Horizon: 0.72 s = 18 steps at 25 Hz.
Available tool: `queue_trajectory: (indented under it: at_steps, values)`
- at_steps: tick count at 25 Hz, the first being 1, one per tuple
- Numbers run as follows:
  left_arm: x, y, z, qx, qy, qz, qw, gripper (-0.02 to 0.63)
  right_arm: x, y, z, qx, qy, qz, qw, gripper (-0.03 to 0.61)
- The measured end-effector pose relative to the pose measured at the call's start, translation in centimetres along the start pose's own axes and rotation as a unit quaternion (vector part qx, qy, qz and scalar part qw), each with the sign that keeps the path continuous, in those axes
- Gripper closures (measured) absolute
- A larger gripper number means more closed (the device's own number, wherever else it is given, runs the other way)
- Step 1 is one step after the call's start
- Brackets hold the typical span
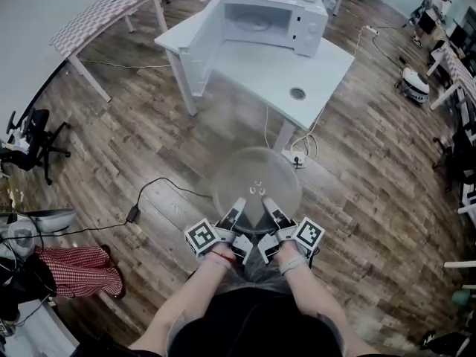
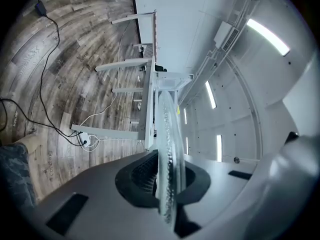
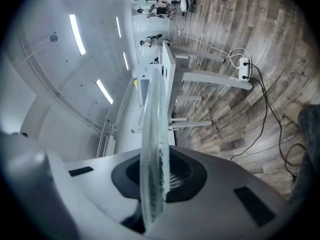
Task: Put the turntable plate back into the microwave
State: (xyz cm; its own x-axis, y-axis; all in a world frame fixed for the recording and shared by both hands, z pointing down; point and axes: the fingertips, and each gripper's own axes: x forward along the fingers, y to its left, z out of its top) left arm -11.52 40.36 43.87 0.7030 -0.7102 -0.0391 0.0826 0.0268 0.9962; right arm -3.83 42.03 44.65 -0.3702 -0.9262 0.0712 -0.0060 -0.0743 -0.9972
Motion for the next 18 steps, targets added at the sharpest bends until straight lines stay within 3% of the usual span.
queue_trajectory:
  at_steps: [10, 14, 18]
  values:
    - [7.4, -0.4, 2.4, 0.000, -0.021, -0.012, 0.9997, 0.583, 5.3, 0.7, 5.9, -0.008, 0.018, 0.003, 1.000, 0.538]
    - [9.6, 0.9, 3.3, 0.007, -0.024, 0.011, 0.9996, 0.583, 7.2, 0.9, 8.1, -0.007, 0.025, 0.003, 1.000, 0.538]
    - [12.0, 0.0, 3.7, 0.006, -0.034, -0.003, 0.9994, 0.583, 8.6, 1.3, 9.8, -0.006, 0.031, 0.005, 0.999, 0.538]
